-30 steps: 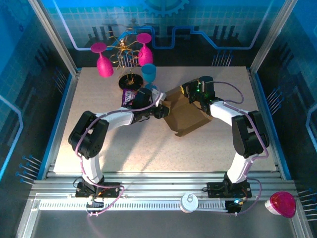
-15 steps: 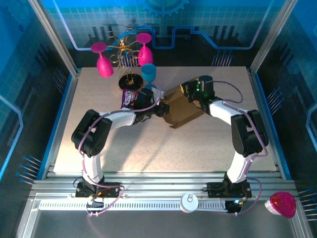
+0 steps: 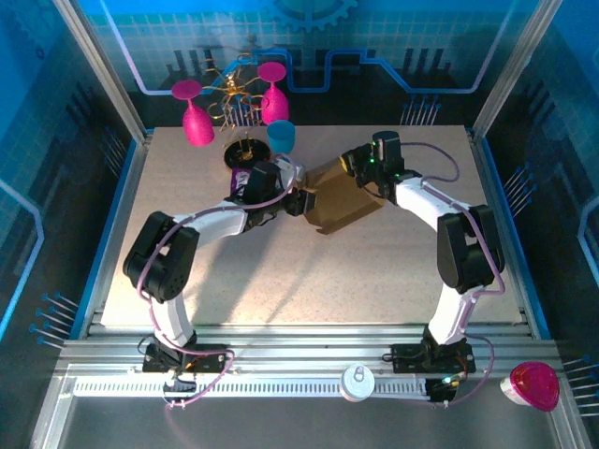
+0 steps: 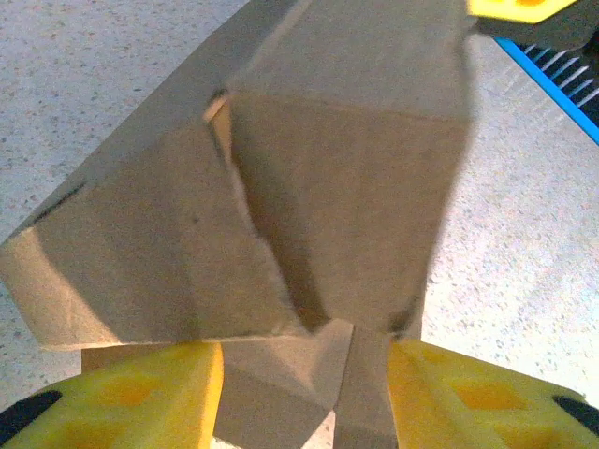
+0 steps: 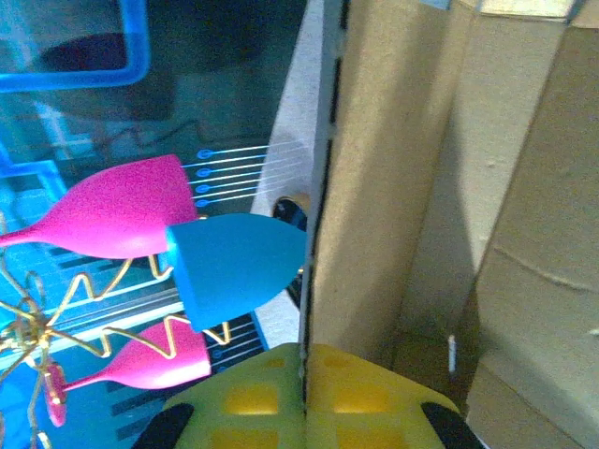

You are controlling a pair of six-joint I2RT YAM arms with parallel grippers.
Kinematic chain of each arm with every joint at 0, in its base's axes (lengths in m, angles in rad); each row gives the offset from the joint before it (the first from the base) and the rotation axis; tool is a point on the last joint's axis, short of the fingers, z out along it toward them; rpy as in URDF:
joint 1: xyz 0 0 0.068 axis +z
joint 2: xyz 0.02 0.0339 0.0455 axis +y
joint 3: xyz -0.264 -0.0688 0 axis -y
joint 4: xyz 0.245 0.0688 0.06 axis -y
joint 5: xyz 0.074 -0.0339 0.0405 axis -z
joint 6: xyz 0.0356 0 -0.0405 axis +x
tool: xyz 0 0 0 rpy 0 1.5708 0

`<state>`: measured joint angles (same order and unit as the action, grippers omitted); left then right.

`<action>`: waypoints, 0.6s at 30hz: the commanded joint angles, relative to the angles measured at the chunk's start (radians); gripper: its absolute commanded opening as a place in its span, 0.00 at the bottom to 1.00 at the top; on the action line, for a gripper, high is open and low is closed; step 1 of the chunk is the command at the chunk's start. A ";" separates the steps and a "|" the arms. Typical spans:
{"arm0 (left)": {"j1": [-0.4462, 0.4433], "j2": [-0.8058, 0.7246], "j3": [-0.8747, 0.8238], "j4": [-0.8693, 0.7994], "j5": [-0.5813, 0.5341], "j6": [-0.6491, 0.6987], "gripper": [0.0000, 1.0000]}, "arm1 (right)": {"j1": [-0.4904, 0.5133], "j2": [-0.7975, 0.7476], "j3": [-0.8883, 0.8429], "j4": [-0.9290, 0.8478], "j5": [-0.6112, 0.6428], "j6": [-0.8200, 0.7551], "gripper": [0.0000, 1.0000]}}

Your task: Fold the paper box

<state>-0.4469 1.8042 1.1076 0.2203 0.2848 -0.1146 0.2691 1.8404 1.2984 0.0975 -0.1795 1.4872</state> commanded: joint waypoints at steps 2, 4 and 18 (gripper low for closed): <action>0.006 -0.108 -0.014 -0.073 0.148 0.097 0.54 | -0.015 -0.073 0.043 -0.236 0.058 -0.043 0.00; 0.005 -0.148 -0.040 -0.088 0.183 0.096 0.54 | -0.015 -0.106 0.065 -0.331 0.076 -0.056 0.00; -0.029 -0.193 -0.131 -0.063 0.235 0.062 0.51 | -0.027 -0.113 0.202 -0.644 0.106 -0.054 0.00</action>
<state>-0.4595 1.5723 0.9806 0.1398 0.4808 -0.0521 0.2573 1.6695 1.5112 -0.5117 -0.0669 1.4384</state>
